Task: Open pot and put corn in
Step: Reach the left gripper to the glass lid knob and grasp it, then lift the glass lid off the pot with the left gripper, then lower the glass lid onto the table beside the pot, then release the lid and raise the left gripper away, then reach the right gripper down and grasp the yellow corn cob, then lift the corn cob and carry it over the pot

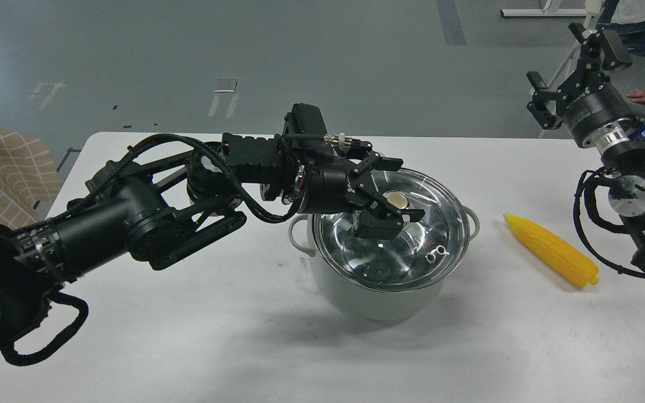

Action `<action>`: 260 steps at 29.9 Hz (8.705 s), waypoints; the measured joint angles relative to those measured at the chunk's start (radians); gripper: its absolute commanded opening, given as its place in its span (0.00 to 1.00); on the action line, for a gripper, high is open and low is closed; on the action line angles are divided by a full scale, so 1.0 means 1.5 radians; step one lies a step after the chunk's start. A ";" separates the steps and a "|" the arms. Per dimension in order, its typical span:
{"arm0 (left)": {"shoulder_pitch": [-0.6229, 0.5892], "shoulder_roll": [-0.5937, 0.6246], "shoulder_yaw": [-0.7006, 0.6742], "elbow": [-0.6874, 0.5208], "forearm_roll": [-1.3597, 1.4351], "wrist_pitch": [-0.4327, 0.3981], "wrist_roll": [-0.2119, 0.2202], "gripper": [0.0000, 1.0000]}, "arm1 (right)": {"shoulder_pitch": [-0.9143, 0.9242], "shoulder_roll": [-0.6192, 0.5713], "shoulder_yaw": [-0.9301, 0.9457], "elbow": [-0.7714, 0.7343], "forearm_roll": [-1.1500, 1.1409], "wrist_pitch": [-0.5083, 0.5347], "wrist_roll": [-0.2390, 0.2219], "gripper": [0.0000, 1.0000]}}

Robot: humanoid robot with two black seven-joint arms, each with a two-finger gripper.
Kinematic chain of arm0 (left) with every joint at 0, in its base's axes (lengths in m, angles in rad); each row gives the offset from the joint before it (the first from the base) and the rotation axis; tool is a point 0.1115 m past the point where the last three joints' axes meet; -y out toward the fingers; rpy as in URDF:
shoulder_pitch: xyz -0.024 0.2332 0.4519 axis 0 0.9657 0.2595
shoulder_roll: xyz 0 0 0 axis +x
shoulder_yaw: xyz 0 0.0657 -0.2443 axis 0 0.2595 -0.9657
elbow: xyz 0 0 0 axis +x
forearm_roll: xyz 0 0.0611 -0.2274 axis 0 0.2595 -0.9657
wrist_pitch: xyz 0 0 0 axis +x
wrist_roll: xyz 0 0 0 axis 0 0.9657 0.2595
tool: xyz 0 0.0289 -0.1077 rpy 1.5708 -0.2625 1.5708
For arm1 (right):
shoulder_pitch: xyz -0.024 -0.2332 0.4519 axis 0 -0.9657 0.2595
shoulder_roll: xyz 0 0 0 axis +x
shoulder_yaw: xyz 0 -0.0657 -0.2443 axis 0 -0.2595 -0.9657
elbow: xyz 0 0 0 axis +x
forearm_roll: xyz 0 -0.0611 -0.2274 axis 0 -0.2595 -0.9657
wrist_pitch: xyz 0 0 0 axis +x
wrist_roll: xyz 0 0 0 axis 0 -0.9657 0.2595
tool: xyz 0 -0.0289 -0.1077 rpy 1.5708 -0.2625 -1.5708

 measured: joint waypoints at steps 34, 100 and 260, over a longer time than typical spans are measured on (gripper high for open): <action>0.020 -0.009 0.003 0.026 0.000 0.024 0.005 0.03 | -0.001 0.000 0.001 0.001 0.000 0.000 0.000 1.00; 0.281 0.441 0.027 0.144 -0.202 0.449 0.000 0.18 | -0.001 -0.015 0.001 0.000 -0.002 0.000 0.000 1.00; 0.021 0.293 -0.082 0.071 -1.182 -0.075 0.000 0.95 | 0.424 -0.181 -0.559 0.460 -1.053 -0.043 0.000 0.00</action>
